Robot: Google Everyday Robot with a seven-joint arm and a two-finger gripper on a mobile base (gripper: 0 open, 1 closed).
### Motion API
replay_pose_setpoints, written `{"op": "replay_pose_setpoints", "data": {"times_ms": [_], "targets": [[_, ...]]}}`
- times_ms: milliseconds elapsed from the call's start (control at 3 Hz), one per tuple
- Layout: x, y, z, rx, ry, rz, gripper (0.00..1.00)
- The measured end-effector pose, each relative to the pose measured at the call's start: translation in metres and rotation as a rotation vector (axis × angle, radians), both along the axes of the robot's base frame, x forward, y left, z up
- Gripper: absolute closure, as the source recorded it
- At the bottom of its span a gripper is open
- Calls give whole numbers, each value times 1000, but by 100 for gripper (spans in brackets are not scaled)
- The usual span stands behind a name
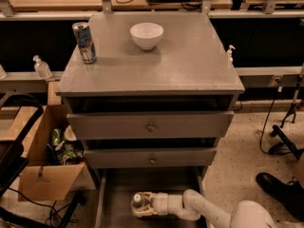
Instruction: Place blue plastic bottle into bottom drawer
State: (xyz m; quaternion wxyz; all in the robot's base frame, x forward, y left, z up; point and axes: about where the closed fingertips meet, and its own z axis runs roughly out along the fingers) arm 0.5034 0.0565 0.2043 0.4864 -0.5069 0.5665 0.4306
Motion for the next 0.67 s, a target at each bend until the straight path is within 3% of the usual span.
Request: {"op": "replay_pose_setpoints", "data": {"times_ms": [333, 667], "targets": [[1, 0, -10, -39, 25, 3, 83], [1, 0, -7, -39, 25, 3, 60]]}}
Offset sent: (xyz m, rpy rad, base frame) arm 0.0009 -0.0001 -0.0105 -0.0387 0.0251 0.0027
